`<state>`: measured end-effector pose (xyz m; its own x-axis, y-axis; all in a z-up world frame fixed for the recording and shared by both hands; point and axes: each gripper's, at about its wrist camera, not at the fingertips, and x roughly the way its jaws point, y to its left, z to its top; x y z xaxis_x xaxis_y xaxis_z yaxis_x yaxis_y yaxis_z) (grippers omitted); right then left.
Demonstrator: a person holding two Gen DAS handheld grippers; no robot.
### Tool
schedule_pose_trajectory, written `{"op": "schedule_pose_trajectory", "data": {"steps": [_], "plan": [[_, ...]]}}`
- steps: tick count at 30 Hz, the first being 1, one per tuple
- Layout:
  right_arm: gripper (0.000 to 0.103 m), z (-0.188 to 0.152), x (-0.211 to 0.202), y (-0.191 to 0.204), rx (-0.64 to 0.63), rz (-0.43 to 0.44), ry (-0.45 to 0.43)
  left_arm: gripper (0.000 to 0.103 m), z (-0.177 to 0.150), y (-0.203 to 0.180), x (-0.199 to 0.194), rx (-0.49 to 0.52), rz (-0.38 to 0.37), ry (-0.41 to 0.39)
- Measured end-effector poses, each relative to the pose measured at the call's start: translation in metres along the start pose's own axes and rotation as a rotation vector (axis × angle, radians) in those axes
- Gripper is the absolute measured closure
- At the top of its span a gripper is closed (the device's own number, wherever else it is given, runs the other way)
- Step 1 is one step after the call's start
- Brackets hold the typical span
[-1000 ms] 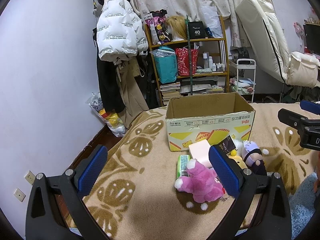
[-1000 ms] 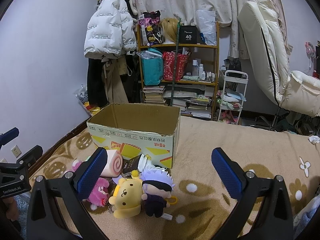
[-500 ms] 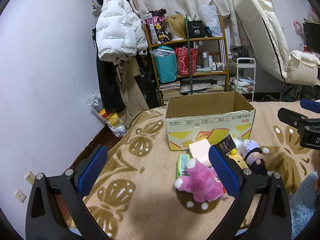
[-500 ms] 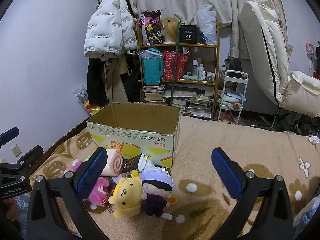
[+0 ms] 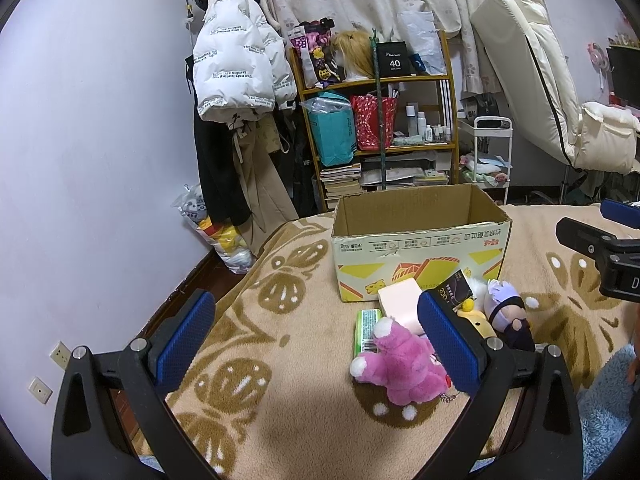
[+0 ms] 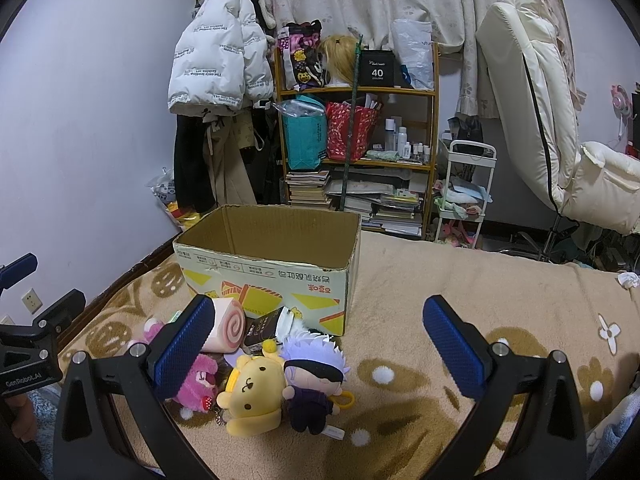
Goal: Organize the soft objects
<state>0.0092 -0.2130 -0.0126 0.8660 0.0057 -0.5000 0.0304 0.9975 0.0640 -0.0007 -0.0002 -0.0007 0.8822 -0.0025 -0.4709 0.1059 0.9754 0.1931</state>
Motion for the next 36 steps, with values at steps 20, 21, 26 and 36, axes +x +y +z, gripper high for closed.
{"op": "schedule_pose_trajectory", "data": {"steps": [20, 21, 26, 36], "plan": [[0.0, 0.0, 0.0, 0.0, 0.002, -0.003, -0.001, 0.003, 0.0, 0.0, 0.0, 0.001, 0.0, 0.0], [0.0, 0.0, 0.0, 0.0, 0.002, -0.002, 0.0, 0.003, 0.0, 0.0, 0.0, 0.002, -0.001, 0.0], [0.0, -0.002, 0.001, 0.002, 0.0, -0.001, 0.002, 0.003, -0.002, 0.0, 0.003, -0.002, -0.011, 0.014], [0.0, -0.009, 0.007, -0.004, 0.018, 0.003, 0.021, 0.003, -0.006, -0.006, 0.016, 0.026, -0.023, 0.068]]}}
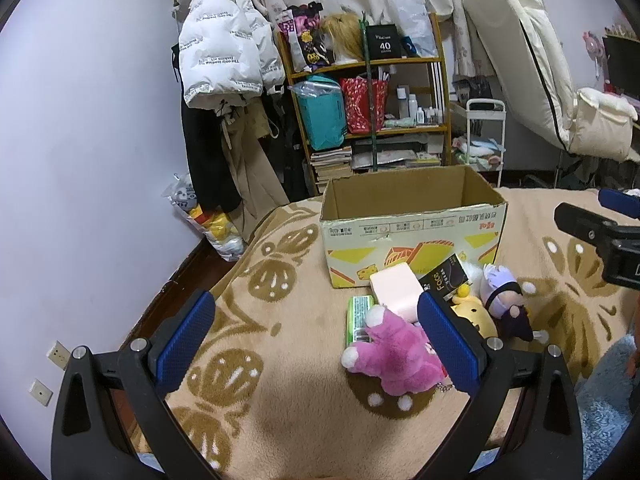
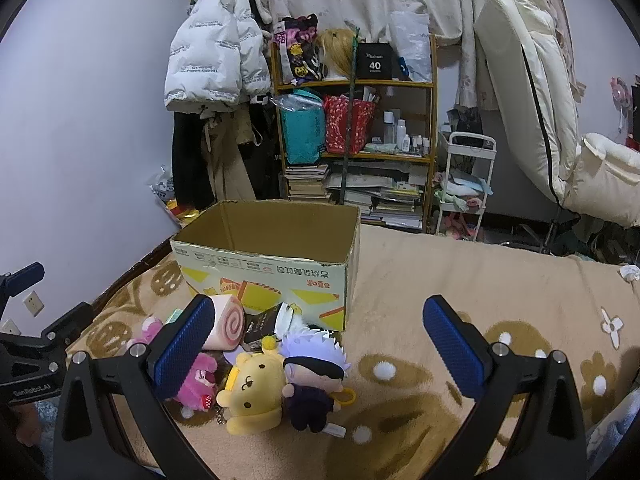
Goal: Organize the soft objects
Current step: 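Lower the left tool onto the pink plush bear while the right tool lowers onto the white-haired doll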
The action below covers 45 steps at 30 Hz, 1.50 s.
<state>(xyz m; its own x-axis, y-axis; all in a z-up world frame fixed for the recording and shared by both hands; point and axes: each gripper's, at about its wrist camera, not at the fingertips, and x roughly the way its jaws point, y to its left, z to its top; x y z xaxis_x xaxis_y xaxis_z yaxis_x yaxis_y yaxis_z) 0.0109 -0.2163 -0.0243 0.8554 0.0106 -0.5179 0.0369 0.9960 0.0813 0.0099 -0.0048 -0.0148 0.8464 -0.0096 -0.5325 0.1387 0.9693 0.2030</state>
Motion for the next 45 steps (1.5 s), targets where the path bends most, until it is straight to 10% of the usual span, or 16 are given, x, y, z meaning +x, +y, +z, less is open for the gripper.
{"op": "schedule_pose_trajectory", "data": {"steps": [25, 45], "plan": [[0.0, 0.007, 0.069, -0.02, 0.039, -0.029, 0.235, 0.003, 0.02, -0.007, 0.082, -0.163, -0.115, 0.231], [0.0, -0.019, 0.112, -0.029, 0.096, -0.016, 0.427, 0.003, -0.018, -0.051, 0.111, -0.042, -0.209, 0.44]]}}
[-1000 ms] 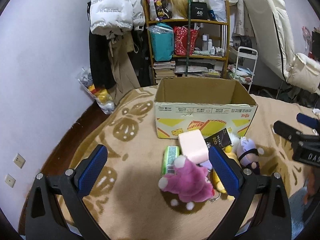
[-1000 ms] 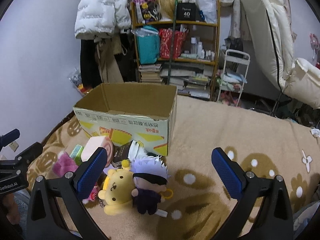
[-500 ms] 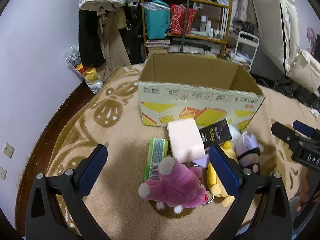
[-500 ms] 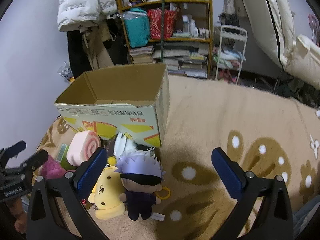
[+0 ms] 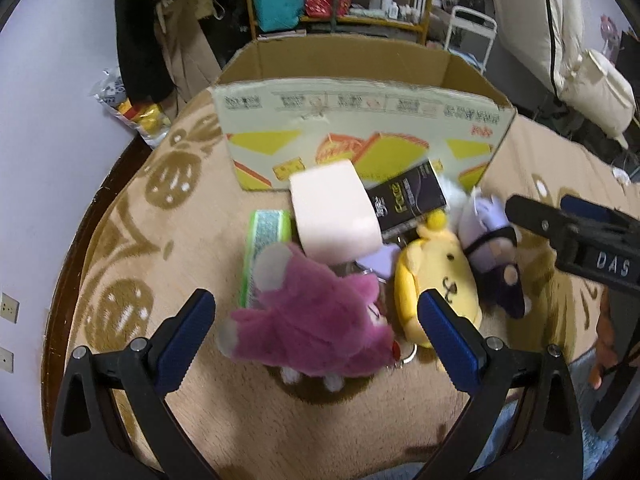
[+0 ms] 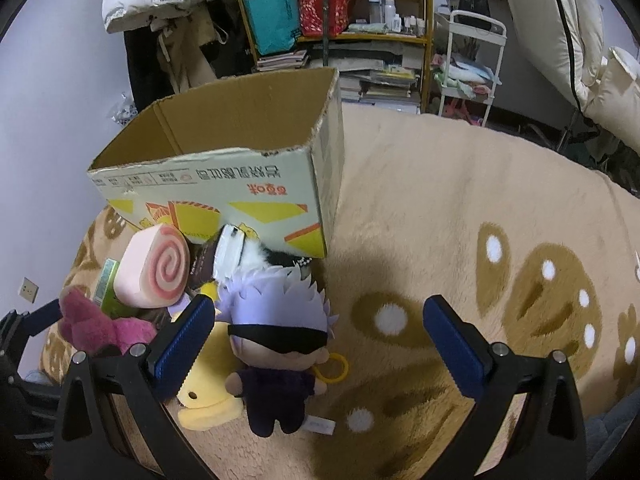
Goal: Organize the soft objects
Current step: 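Lower the left tool onto the pink plush bear while the right tool lowers onto the white-haired doll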
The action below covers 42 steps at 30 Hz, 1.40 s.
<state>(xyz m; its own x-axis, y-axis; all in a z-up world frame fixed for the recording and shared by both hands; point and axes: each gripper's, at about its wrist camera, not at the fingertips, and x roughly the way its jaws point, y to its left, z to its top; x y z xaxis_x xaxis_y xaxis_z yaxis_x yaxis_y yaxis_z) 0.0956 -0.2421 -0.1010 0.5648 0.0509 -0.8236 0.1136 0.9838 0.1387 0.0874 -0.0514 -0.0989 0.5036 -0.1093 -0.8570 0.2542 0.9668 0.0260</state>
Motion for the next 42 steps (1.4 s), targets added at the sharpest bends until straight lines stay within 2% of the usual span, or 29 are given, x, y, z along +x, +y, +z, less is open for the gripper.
{"op": "schedule_pose_trajectory", "data": {"steps": [5, 13, 24, 33, 38, 42], "plan": [[0.0, -0.001, 0.005, -0.004, 0.008, -0.003, 0.024, 0.003, -0.005, -0.006, 0.005, 0.029, 0.016, 0.027], [0.0, -0.001, 0.01, -0.005, 0.016, -0.004, 0.047, 0.003, -0.006, 0.002, 0.007, -0.021, 0.022, 0.039], [0.0, -0.002, 0.021, -0.004, 0.012, 0.009, 0.089, 0.003, -0.008, 0.001, 0.013, -0.008, 0.038, 0.055], [0.0, -0.004, 0.03, -0.001, -0.001, 0.019, 0.121, 0.003, -0.009, 0.003, 0.026, -0.004, 0.054, 0.1], [0.0, -0.006, 0.035, -0.002, 0.004, 0.018, 0.145, 0.003, -0.01, 0.005, 0.035, -0.022, 0.021, 0.136], [0.0, -0.006, 0.038, -0.001, 0.002, 0.026, 0.161, 0.003, -0.012, 0.001, 0.037, -0.004, 0.027, 0.143]]}}
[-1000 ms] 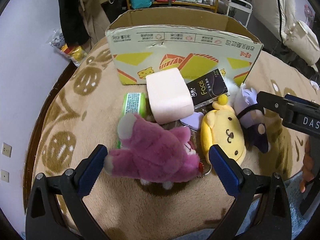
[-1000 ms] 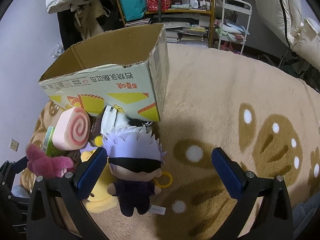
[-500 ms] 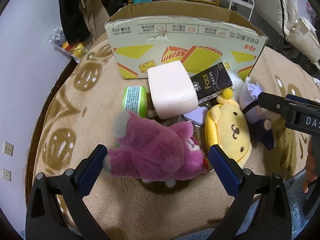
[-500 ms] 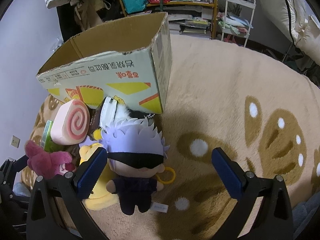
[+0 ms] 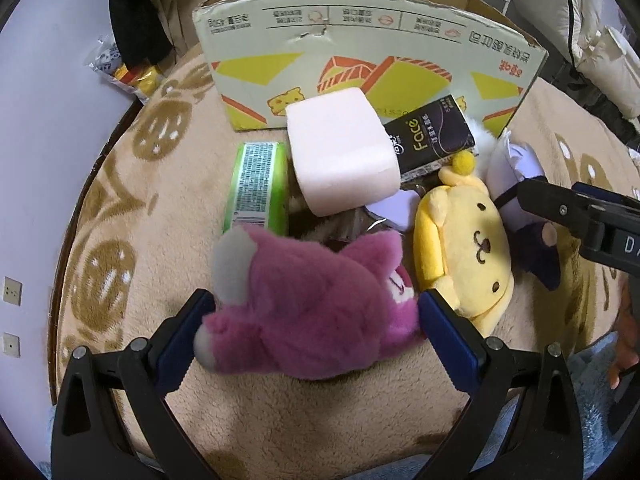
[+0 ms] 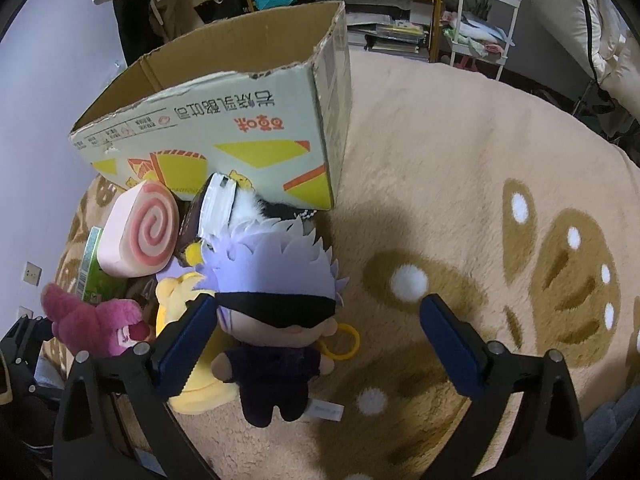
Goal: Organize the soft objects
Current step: 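Lower the left tool onto the pink plush bear while the right tool lowers onto the white-haired doll, then close the left tool on the pink bear while the right tool closes on the white-haired doll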
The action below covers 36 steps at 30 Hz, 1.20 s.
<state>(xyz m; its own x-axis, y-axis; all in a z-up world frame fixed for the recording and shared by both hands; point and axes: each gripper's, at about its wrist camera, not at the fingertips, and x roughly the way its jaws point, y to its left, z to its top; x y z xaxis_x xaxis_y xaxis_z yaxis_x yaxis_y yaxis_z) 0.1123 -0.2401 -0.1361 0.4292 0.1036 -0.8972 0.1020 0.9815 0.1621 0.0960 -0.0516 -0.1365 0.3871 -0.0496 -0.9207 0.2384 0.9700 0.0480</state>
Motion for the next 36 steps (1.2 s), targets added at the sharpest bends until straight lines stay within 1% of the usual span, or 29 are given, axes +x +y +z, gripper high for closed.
{"op": "schedule_pose_trajectory", "data": {"steps": [3, 5, 9, 11, 14, 18, 22, 30, 36], "plan": [[0.0, 0.0, 0.003, 0.001, -0.009, 0.002, 0.007, 0.003, 0.0, -0.003, 0.002, 0.008, -0.005, 0.011], [0.004, -0.001, 0.004, 0.003, -0.012, 0.009, 0.01, 0.003, 0.0, -0.004, 0.004, 0.006, -0.017, 0.023], [0.008, -0.002, 0.006, 0.005, -0.018, 0.021, 0.022, 0.003, -0.001, -0.005, 0.004, 0.002, -0.026, 0.028], [0.013, -0.003, 0.007, 0.006, -0.019, 0.025, 0.03, 0.008, -0.002, -0.005, 0.004, -0.003, -0.04, 0.03], [0.017, -0.005, 0.01, 0.009, -0.023, 0.036, 0.047, 0.016, -0.004, -0.005, 0.006, -0.011, -0.079, 0.042], [0.024, -0.007, 0.013, 0.012, -0.02, 0.057, 0.068, 0.02, -0.005, -0.006, 0.002, -0.008, -0.08, 0.027], [0.041, -0.008, 0.019, 0.012, -0.017, 0.098, 0.091, 0.024, -0.006, -0.006, 0.0, -0.009, -0.089, 0.02], [0.044, -0.015, 0.022, 0.02, -0.022, 0.103, 0.089, 0.026, -0.005, -0.006, -0.004, -0.009, -0.087, 0.003], [0.044, -0.011, 0.019, 0.017, -0.025, 0.102, 0.09, 0.03, -0.006, -0.007, -0.009, -0.001, -0.09, -0.02]]}}
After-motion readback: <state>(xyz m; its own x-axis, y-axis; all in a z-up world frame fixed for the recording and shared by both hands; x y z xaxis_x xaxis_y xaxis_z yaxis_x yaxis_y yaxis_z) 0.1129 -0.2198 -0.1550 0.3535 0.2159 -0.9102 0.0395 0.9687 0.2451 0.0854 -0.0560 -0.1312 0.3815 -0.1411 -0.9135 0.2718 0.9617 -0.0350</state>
